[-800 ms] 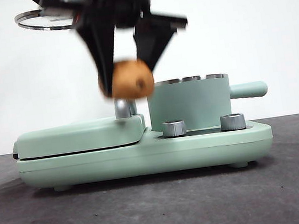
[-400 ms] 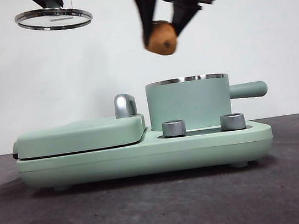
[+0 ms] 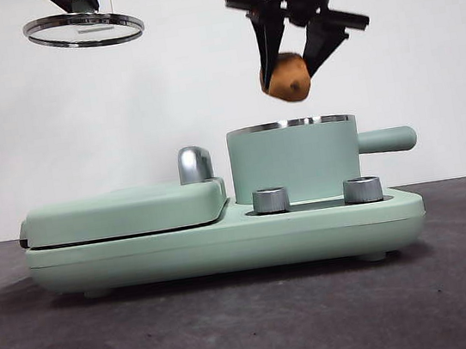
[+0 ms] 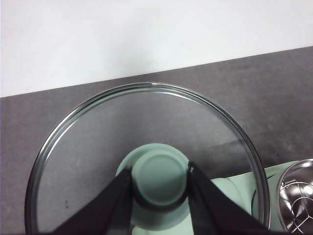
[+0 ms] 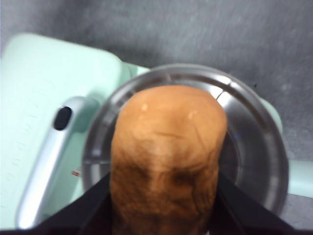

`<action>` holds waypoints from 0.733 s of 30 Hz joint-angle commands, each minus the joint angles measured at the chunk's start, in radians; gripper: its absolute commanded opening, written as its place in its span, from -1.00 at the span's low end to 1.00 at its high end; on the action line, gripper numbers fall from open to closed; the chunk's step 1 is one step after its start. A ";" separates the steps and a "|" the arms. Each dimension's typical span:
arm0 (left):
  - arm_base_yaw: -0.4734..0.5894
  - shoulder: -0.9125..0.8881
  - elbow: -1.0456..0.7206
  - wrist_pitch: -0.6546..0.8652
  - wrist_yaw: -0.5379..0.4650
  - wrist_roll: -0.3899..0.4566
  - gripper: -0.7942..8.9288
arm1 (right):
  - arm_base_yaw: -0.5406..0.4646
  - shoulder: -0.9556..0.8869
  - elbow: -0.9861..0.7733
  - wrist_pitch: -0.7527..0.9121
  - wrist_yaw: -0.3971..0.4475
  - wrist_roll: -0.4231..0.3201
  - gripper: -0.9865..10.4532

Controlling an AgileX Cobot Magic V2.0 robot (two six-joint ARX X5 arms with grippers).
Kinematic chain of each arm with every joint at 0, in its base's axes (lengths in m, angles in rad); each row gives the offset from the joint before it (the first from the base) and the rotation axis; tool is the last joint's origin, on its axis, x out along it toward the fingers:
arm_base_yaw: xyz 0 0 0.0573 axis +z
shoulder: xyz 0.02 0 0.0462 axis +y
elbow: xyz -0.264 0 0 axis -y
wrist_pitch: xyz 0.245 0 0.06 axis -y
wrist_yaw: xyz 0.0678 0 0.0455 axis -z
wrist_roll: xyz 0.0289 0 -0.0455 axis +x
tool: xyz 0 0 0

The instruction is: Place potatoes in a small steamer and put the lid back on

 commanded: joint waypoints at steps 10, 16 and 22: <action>-0.006 -0.007 0.042 0.018 0.000 -0.008 -0.81 | 0.006 0.128 0.020 -0.008 -0.006 -0.038 -0.69; -0.006 -0.006 0.042 0.018 0.000 -0.008 -0.81 | 0.005 0.154 0.020 -0.032 -0.003 -0.038 -0.69; -0.006 -0.006 0.042 0.017 0.000 -0.008 -0.81 | -0.001 0.169 0.020 -0.049 -0.002 -0.048 -0.69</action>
